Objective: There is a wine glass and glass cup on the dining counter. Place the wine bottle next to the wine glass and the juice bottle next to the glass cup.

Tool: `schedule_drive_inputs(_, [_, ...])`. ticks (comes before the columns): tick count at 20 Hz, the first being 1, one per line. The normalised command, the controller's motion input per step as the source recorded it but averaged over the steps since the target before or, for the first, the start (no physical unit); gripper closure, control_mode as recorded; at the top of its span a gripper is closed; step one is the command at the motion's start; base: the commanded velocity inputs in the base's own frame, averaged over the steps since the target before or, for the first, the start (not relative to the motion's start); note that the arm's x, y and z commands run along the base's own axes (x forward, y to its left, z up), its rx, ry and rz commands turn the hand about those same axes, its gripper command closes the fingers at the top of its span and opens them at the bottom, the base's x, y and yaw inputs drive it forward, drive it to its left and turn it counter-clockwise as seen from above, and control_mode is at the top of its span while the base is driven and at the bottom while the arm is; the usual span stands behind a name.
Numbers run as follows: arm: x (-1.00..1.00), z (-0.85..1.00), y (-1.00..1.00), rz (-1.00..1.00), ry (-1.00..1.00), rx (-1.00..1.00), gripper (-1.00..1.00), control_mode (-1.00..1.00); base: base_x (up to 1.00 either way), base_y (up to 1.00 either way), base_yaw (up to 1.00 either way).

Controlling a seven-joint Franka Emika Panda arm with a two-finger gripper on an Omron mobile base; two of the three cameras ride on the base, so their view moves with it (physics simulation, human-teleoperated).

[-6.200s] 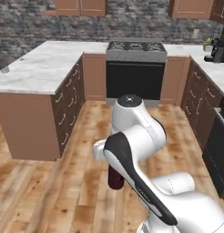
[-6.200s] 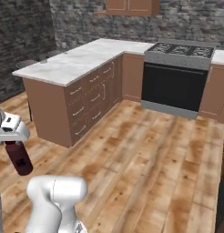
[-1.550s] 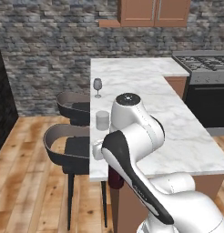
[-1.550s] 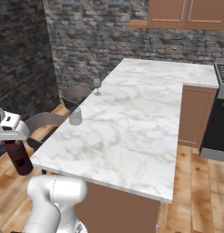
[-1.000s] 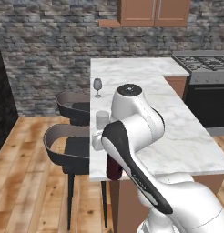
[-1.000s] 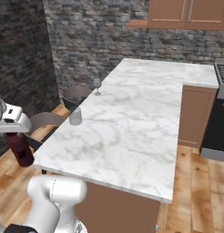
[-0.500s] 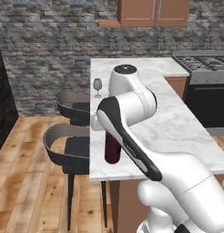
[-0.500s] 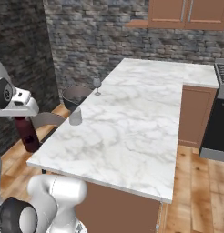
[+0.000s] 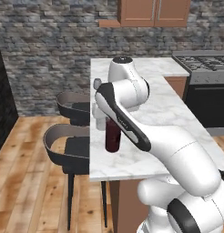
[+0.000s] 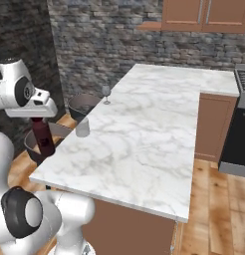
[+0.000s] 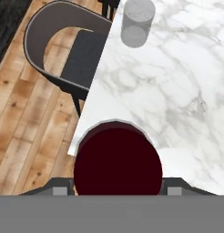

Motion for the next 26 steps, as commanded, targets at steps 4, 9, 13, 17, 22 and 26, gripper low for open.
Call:
schedule_drive_inputs(4, [0.4,-0.06,-0.04,0.0,-0.03,0.0,1.0,-1.0,0.0,0.0,0.0])
schedule_drive_inputs(9, [0.35,-0.07,-0.03,0.0,-0.04,0.0,1.0,-1.0,0.0,0.0,0.0])
schedule_drive_inputs(13, [0.37,-0.06,-0.1,0.0,-0.01,0.0,1.0,-1.0,0.0,0.0,0.0])
schedule_drive_inputs(17, [0.41,-0.12,-0.09,0.0,0.0,0.0,1.0,-1.0,0.0,0.0,0.0])
schedule_drive_inputs(22, [0.32,-0.17,0.0,0.0,-0.02,0.0,1.0,-1.0,0.0,0.0,0.0])
schedule_drive_inputs(26, [0.23,-0.21,0.01,0.0,-0.1,0.0,1.0,-1.0,0.0,0.0,0.0])
